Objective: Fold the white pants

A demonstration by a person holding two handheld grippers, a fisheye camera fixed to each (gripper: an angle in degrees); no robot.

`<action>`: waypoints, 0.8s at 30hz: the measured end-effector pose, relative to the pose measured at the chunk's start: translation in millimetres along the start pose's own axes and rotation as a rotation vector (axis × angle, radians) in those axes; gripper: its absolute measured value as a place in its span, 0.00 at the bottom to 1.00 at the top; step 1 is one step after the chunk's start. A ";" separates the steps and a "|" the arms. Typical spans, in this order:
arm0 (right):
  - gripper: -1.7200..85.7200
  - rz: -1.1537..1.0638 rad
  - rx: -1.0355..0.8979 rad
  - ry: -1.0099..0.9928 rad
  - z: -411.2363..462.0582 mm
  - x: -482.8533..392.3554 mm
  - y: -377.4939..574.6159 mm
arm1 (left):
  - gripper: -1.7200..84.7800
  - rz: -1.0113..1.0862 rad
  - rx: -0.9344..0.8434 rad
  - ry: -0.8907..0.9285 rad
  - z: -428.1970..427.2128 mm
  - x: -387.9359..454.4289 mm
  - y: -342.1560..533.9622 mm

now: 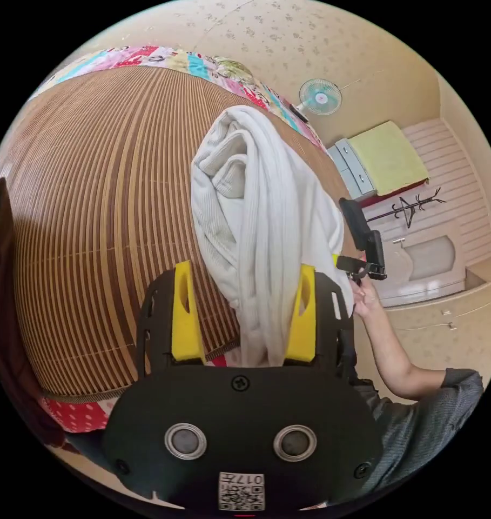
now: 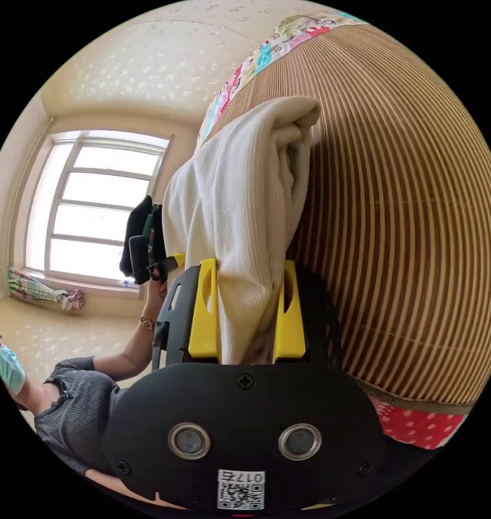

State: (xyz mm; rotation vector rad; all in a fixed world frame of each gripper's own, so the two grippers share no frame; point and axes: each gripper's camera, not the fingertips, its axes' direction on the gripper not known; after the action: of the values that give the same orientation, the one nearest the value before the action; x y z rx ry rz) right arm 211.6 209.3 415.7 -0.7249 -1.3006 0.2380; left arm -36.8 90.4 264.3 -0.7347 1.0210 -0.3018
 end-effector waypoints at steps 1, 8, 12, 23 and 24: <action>0.17 0.013 0.002 -0.101 0.8 7.9 7.2 | 0.21 -0.030 0.014 0.090 -4.5 -11.4 6.5; 0.12 -0.305 -0.078 -0.328 -16.0 -127.4 10.9 | 0.15 0.112 0.154 0.173 -140.5 71.1 62.7; 0.11 -0.553 -0.127 -0.409 3.5 -251.7 -6.6 | 0.15 0.316 0.348 -0.069 -313.7 166.4 108.5; 0.15 -0.348 -0.216 0.062 276.0 -413.5 -70.7 | 0.20 -0.388 0.281 -0.490 -551.9 -16.6 85.3; 0.15 -0.375 -0.191 0.113 288.0 -408.7 -67.2 | 0.22 -0.435 0.295 -0.495 -541.7 -51.6 94.2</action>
State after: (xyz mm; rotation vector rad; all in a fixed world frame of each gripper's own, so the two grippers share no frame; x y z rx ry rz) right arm -186.6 36.5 158.6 -0.6304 -1.3347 -0.2298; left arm -536.0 -36.2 64.9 -0.7091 0.3301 -0.5980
